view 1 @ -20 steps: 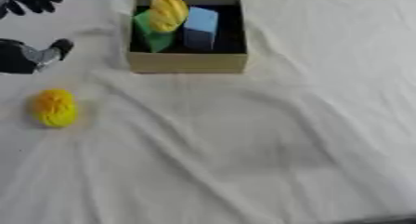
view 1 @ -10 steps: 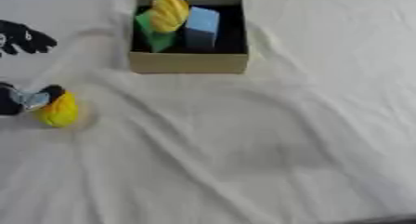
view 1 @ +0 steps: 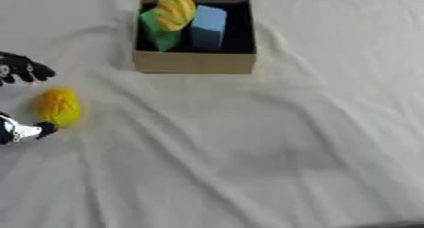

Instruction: Pick up objects on the table and place them in the box.

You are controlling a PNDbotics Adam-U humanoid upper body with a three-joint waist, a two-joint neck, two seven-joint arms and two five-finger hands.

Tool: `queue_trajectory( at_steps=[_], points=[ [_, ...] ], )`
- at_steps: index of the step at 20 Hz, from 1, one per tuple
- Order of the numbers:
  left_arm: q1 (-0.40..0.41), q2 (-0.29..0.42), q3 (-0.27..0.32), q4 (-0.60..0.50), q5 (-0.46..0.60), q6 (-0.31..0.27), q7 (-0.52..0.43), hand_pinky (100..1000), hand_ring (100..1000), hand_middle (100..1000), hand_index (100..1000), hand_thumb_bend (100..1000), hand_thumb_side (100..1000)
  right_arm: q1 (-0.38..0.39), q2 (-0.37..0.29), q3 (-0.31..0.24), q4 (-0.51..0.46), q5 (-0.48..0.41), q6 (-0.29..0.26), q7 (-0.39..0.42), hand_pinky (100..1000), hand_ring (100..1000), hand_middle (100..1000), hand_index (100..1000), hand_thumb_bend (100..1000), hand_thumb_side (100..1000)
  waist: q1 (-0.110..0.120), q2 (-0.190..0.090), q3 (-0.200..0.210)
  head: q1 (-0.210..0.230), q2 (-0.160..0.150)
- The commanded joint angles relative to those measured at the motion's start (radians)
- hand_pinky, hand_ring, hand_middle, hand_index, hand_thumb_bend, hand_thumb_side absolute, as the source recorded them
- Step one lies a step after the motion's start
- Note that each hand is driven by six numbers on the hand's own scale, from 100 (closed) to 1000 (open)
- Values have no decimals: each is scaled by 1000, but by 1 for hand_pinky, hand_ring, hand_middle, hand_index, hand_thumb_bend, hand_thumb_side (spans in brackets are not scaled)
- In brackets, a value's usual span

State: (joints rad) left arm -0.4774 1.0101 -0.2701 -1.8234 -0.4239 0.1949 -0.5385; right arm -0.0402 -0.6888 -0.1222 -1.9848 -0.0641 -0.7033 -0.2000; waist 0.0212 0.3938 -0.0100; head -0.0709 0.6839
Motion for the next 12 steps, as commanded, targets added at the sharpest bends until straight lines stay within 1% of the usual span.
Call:
queue_trajectory(
  at_steps=[1, 2, 3, 7, 12],
  points=[
    [-22, 9, -2, 22, -9, -2, -4, 794, 817, 775, 910, 470, 419, -3, -11, -5, -15, 8, 4, 5, 945, 882, 776, 881, 100, 638, -3, -16, -3, 6, -14],
    [-27, 4, -6, 29, -11, -3, -2, 795, 817, 776, 910, 472, 419, -2, -10, -4, -15, 9, 5, 6, 945, 882, 776, 881, 100, 639, -3, -15, -3, 7, -15],
    [-32, 0, -9, 37, -16, -3, 1, 800, 824, 785, 915, 493, 415, -2, -9, -3, -15, 10, 7, 8, 945, 882, 774, 880, 100, 639, -3, -14, -4, 9, -15],
    [-47, -22, -25, 83, -74, -10, 9, 807, 831, 791, 915, 540, 388, -2, -4, 1, -15, 14, 12, 15, 946, 880, 770, 880, 100, 638, -3, -11, -7, 14, -17],
    [-66, -49, -42, 144, -138, -27, 8, 811, 835, 799, 916, 558, 380, -2, 0, 5, -15, 16, 15, 22, 947, 879, 768, 880, 100, 638, -4, -8, -12, 18, -19]
  ],
)
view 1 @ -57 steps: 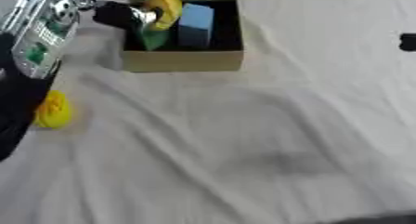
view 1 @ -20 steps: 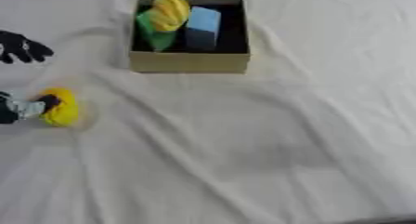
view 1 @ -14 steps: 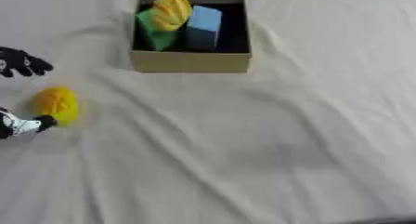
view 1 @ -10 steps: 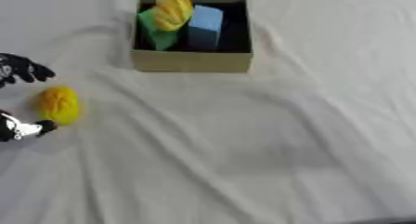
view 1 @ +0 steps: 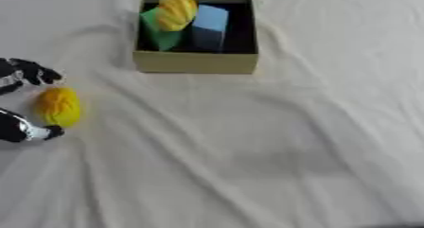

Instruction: Pick up objects on the table and place them in the box.

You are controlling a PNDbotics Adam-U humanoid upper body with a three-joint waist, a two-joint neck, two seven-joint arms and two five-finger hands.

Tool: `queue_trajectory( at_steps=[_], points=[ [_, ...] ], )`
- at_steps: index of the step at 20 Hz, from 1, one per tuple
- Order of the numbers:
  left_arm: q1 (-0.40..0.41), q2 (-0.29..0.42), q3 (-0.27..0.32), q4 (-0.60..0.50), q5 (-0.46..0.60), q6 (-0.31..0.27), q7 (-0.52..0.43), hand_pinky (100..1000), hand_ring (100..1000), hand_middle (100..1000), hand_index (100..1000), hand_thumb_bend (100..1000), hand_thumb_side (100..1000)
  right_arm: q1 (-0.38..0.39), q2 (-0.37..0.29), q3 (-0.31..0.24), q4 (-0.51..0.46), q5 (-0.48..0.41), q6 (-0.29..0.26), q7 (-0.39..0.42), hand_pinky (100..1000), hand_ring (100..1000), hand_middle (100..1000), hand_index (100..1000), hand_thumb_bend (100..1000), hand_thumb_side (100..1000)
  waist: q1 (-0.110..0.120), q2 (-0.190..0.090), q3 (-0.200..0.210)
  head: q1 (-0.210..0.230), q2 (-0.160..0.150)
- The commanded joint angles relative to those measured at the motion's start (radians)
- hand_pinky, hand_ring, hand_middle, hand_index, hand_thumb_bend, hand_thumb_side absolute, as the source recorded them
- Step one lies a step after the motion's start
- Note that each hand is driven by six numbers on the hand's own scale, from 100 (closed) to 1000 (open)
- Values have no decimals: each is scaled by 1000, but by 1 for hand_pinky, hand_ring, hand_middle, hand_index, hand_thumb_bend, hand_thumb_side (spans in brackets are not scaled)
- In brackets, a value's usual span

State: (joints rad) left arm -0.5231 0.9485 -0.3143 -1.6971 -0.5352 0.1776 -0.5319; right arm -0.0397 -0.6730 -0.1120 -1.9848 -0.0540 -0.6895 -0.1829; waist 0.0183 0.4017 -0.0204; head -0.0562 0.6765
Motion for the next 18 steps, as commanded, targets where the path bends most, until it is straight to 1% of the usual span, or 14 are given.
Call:
queue_trajectory(
  at_steps=[1, 4, 6, 8, 10, 12, 13, 14, 16, 18],
  points=[
    [-23, 8, -2, 26, -35, -13, -1, 811, 835, 800, 916, 566, 380, -3, -15, -3, -15, 7, 2, 6, 947, 879, 767, 880, 100, 638, -1, -15, -2, 4, -12],
    [-30, -1, -14, 50, -55, -25, -14, 813, 836, 802, 915, 578, 376, -4, -13, -1, -15, 6, 3, 10, 948, 879, 766, 879, 100, 638, -2, -14, -2, 5, -12],
    [-33, -7, -18, 62, -65, -29, -21, 809, 832, 798, 913, 560, 361, -4, -12, 0, -15, 6, 4, 13, 948, 878, 765, 879, 100, 638, -2, -13, -2, 6, -13],
    [-37, -13, -19, 73, -73, -28, -20, 802, 825, 788, 906, 522, 332, -4, -10, 1, -15, 6, 6, 15, 948, 878, 765, 879, 100, 638, -3, -12, -2, 6, -14],
    [-39, -17, -19, 79, -70, -24, -12, 782, 802, 746, 890, 446, 290, -3, -9, 2, -15, 7, 7, 18, 949, 878, 764, 879, 100, 637, -3, -11, -3, 6, -14],
    [-41, -19, -17, 75, -57, -18, 1, 768, 781, 713, 873, 373, 273, -1, -7, 2, -15, 8, 9, 18, 950, 878, 764, 879, 100, 637, -3, -11, -3, 6, -14],
    [-41, -19, -16, 70, -49, -14, 7, 760, 769, 696, 861, 342, 281, -1, -6, 2, -15, 8, 10, 19, 950, 879, 764, 879, 100, 637, -3, -11, -3, 6, -13],
    [-41, -19, -15, 61, -40, -11, 11, 758, 766, 693, 859, 337, 301, 0, -6, 2, -15, 9, 12, 19, 950, 879, 763, 879, 100, 637, -3, -11, -2, 6, -13],
    [-40, -14, -11, 39, -23, -9, 5, 763, 771, 705, 871, 346, 354, 1, -6, 2, -15, 11, 15, 20, 950, 879, 763, 879, 100, 637, -3, -12, 0, 6, -13],
    [-39, -7, -6, 16, -4, -14, -21, 775, 784, 725, 890, 378, 403, 3, -6, 2, -15, 12, 17, 20, 951, 879, 763, 879, 100, 637, -2, -13, 1, 5, -13]
  ],
)
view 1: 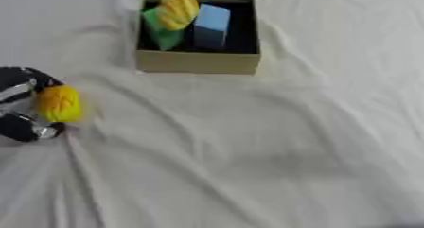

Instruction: Pick up objects on the table and place them in the box.

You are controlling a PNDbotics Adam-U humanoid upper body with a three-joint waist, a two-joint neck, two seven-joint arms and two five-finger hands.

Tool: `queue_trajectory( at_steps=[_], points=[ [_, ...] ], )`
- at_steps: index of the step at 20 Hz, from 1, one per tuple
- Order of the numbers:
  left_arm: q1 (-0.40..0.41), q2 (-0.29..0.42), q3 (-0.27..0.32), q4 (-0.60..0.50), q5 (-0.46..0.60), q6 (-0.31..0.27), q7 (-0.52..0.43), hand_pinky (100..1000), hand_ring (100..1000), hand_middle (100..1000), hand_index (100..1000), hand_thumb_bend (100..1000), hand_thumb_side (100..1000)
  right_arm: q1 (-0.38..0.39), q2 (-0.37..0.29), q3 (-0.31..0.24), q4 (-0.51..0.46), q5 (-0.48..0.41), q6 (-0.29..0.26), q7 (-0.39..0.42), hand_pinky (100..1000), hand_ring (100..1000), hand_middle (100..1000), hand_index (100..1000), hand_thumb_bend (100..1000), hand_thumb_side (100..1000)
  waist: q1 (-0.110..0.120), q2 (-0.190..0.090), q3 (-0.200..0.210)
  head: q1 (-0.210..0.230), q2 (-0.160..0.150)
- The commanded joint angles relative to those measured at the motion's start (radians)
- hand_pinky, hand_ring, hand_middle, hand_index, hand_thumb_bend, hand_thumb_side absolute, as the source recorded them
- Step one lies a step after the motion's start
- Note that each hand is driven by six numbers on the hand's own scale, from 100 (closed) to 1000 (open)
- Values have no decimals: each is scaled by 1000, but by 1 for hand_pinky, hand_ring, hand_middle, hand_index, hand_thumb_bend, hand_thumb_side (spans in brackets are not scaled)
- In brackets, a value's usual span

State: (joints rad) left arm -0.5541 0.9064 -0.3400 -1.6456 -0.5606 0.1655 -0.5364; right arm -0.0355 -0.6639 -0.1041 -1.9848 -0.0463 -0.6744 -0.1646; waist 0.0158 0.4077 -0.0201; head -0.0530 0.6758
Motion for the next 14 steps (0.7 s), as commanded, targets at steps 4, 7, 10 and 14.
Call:
queue_trajectory(
  at_steps=[4, 7, 10, 14],
  points=[
    [-12, 50, 40, -68, 32, -6, -56, 780, 789, 730, 895, 385, 419, 1, -16, -4, -15, 6, 6, 3, 951, 879, 762, 879, 100, 636, 1, -23, 5, 1, -13],
    [-14, 54, 44, -73, 33, -10, -75, 799, 809, 756, 915, 460, 448, 3, -17, -3, -15, 6, 8, 5, 952, 880, 762, 877, 100, 635, 2, -24, 5, 2, -16],
    [-19, 55, 46, -74, 23, -25, -107, 803, 814, 764, 923, 491, 412, 4, -17, -2, -15, 7, 9, 7, 952, 881, 761, 877, 100, 635, 3, -25, 4, 2, -16],
    [-25, 50, 48, -67, 21, -18, -104, 795, 803, 744, 912, 427, 421, 5, -16, 0, -15, 8, 11, 10, 953, 881, 761, 876, 100, 634, 3, -25, 3, 1, -17]
  ],
)
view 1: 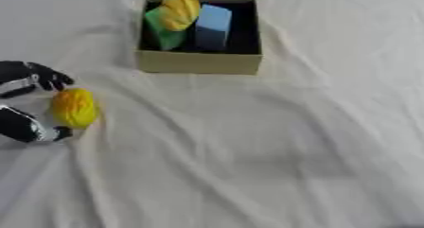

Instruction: Pick up objects on the table and place them in the box.

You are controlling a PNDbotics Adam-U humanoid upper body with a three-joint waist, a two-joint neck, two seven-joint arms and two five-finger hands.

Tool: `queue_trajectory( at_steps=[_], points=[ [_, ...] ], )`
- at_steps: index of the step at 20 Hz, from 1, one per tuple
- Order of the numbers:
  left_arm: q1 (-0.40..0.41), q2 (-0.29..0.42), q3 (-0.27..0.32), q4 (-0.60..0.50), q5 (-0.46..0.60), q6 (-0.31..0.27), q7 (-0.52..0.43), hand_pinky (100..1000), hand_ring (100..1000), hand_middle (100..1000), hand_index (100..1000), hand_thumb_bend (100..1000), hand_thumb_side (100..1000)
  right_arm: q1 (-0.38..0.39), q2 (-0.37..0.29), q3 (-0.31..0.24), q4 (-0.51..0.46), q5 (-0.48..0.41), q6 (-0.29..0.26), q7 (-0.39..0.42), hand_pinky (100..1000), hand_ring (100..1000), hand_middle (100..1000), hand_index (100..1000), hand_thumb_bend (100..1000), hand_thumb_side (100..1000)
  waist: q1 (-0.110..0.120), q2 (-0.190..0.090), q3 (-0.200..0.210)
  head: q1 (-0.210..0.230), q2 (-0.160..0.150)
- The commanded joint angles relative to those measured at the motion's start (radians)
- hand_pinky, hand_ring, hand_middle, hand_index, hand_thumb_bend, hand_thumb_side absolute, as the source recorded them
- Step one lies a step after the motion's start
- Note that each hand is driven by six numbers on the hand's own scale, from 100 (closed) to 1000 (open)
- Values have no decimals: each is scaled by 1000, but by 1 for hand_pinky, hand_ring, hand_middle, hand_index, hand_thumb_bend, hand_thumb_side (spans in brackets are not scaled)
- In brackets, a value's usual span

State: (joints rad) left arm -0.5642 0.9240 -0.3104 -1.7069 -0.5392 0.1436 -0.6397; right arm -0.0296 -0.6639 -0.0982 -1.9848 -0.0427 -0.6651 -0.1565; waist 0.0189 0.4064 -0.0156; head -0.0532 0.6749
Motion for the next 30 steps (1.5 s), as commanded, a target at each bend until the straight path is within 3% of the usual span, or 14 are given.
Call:
queue_trajectory(
  at_steps=[1, 2, 4, 5, 6, 7, 10, 11, 13, 15, 18, 20, 23, 30],
  points=[
    [-16, 30, 18, -5, 2, 9, 5, 786, 792, 724, 898, 398, 407, -1, -15, -6, -15, 4, 3, 2, 953, 881, 761, 875, 100, 634, 0, -23, -2, 2, -16],
    [-18, 27, 18, -3, 5, 16, 15, 753, 754, 662, 856, 350, 328, -1, -15, -6, -15, 4, 4, 2, 954, 881, 760, 875, 100, 634, 0, -23, -2, 2, -16],
    [-23, 21, 15, -1, 6, 39, 53, 706, 671, 554, 775, 292, 270, -2, -13, -5, -15, 3, 6, 3, 955, 882, 759, 875, 100, 635, 0, -22, -3, 3, -17],
    [-24, 17, 12, 0, 12, 50, 74, 700, 662, 544, 766, 280, 259, -2, -12, -4, -15, 3, 8, 3, 955, 882, 759, 875, 100, 635, -1, -22, -3, 3, -18],
    [-26, 14, 12, -1, 18, 63, 102, 648, 593, 478, 701, 189, 126, -2, -11, -4, -15, 2, 9, 3, 955, 882, 759, 875, 100, 634, -1, -22, -4, 3, -17],
    [-27, 12, 12, -3, 23, 76, 132, 639, 584, 470, 691, 180, 120, 0, -11, -5, -15, 3, 9, 3, 955, 882, 759, 875, 100, 634, -1, -23, -5, 3, -17],
    [-28, 11, -2, -4, 25, 91, 172, 672, 660, 600, 835, 328, 261, 0, -10, -4, -15, 2, 10, 4, 956, 882, 757, 874, 100, 635, 0, -24, -7, 4, -17],
    [-27, 10, -8, -4, 19, 85, 163, 705, 726, 683, 877, 400, 316, 0, -9, -4, -15, 2, 10, 5, 956, 882, 757, 874, 100, 635, 0, -24, -8, 4, -18],
    [-28, 9, -16, -1, 1, 63, 123, 716, 742, 704, 877, 426, 304, 0, -9, -4, -15, 1, 11, 6, 956, 882, 757, 873, 100, 634, 0, -25, -9, 5, -19],
    [-30, 5, -18, 3, -10, 52, 96, 698, 699, 626, 853, 383, 237, 1, -8, -4, -15, 0, 11, 6, 956, 882, 757, 873, 100, 635, 1, -26, -9, 5, -20],
    [-34, -1, -25, 10, -10, 47, 79, 689, 672, 610, 836, 379, 225, 1, -7, -4, -15, -1, 11, 7, 957, 883, 757, 874, 100, 635, 1, -27, -11, 6, -22],
    [-39, -5, -27, 11, -11, 47, 83, 643, 603, 544, 775, 337, 134, 2, -6, -5, -15, -2, 12, 8, 957, 883, 757, 874, 100, 635, 1, -27, -11, 6, -22],
    [-44, -10, -32, 13, -21, 56, 112, 627, 594, 539, 773, 355, 137, 2, -4, -5, -15, -3, 12, 9, 958, 883, 757, 874, 100, 635, 1, -26, -12, 8, -22],
    [-48, -12, -30, -4, -10, 70, 172, 568, 511, 445, 669, 152, 100, 6, -2, -6, -15, -3, 13, 7, 959, 884, 757, 874, 100, 635, 1, -25, -12, 5, -24]
  ],
)
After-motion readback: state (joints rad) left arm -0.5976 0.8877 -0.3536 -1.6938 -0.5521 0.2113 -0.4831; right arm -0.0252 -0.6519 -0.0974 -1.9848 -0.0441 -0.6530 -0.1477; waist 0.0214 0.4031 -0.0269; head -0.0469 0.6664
